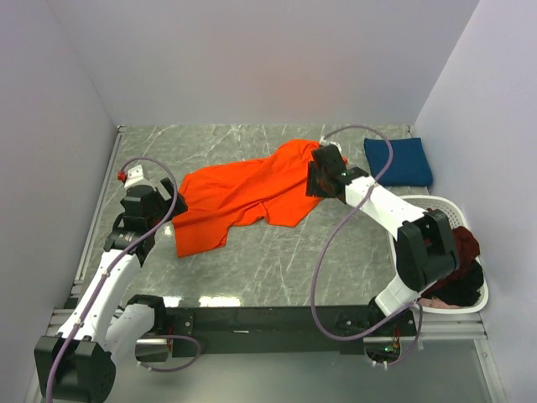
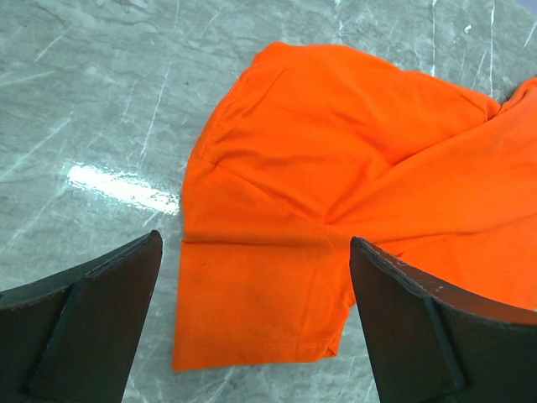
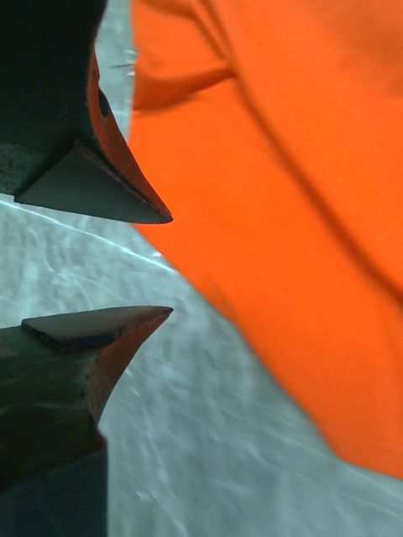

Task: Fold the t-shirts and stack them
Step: Flatten the tshirt out

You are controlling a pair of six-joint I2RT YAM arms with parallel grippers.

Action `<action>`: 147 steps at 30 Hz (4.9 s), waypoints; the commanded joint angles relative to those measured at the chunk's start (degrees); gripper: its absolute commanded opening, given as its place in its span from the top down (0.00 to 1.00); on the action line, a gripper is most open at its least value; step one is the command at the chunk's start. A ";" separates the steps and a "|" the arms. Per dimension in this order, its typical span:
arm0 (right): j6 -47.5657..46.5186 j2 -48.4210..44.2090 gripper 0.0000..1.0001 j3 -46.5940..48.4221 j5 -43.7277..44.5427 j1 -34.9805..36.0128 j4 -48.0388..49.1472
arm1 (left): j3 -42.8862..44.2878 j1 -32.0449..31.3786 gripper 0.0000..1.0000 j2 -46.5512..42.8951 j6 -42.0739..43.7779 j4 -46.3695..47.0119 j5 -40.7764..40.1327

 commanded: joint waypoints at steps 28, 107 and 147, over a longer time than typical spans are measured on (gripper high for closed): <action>30.79 6.16 0.99 -25.93 -25.41 -6.62 39.05 | 1.63 -0.05 0.01 1.48 0.53 0.63 1.43; 16.28 19.06 0.52 1.22 -22.24 -12.78 31.75 | 2.16 -0.05 0.01 4.03 1.50 -0.16 4.24; 18.91 16.26 0.64 -2.11 -27.86 -13.22 34.91 | 2.16 -0.05 0.01 4.12 1.50 0.10 5.03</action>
